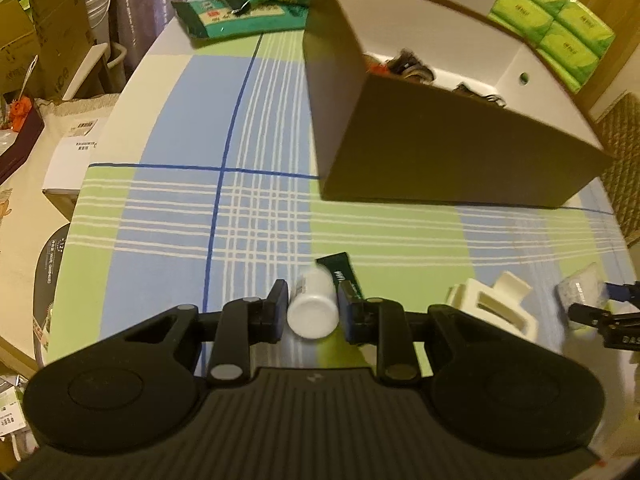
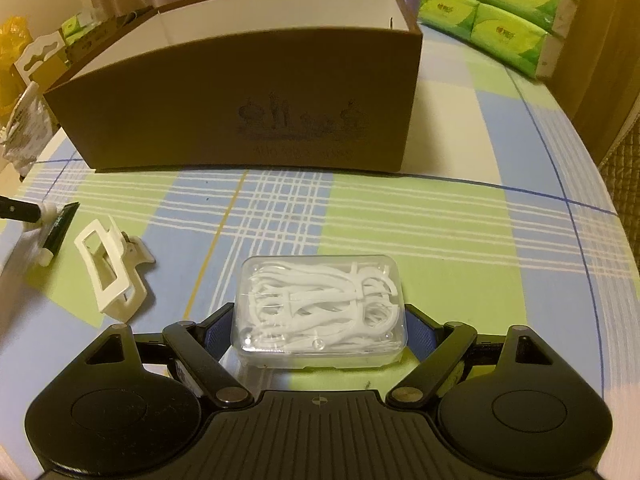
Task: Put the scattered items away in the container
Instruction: 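Grasp the white pill bottle with the left tool while the right tool grasps the clear floss-pick case, then carry the pill bottle and floss-pick case into the box and open both tools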
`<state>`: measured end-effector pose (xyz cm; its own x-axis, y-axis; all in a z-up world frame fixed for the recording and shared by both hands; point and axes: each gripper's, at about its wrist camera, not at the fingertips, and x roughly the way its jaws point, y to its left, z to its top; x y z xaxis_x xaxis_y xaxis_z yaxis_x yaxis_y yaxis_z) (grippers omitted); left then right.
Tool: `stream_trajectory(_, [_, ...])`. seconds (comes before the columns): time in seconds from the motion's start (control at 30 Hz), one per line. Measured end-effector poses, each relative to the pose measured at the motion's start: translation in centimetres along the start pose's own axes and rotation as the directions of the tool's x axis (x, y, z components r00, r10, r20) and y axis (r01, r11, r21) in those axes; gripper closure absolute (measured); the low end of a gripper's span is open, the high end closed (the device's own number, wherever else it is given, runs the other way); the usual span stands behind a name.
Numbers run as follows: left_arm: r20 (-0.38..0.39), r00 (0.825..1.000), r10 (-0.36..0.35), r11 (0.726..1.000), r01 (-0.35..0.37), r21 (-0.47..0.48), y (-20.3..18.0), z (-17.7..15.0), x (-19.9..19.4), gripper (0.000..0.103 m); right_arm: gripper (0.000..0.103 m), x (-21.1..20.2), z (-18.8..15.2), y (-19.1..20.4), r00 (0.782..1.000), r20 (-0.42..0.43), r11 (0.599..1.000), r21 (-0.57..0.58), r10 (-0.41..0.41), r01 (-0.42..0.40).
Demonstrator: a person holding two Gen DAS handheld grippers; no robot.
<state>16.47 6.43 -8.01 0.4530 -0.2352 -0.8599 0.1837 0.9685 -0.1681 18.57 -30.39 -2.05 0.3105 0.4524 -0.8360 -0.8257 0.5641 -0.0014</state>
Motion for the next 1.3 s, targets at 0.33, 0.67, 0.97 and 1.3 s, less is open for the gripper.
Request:
stream_trajectory(0.33, [0.02,0.999,-0.032,0.999,0.032,0.006,-1.4,-1.5,-2.2,0.081,0.02,-1.7,0.0,0.6,0.999,0.031,1.0,0.002,0.02,-0.02])
stream_trajectory(0.67, [-0.04,0.999,-0.023,0.999,0.024,0.037,-1.8,-4.9,-2.3,0.081,0.02,-2.2,-0.9,0.8,0.999,0.015,0.999,0.013,0.034,-0.034])
stream_trajectory(0.97, [-0.11,0.994,-0.024,0.999,0.026,0.021,-1.4,-7.9,-2.1,0.081,0.02,-2.0,-1.2,1.0,0.999,-0.001,0.999,0.013,0.046,-0.046])
stream_trajectory(1.3, [-0.121,0.993,0.002,0.997,0.007,0.078,-2.6,-7.2,-1.3,0.08,0.02,-2.0,-1.4,1.5,0.998,-0.007,0.998,-0.003,0.058,-0.058])
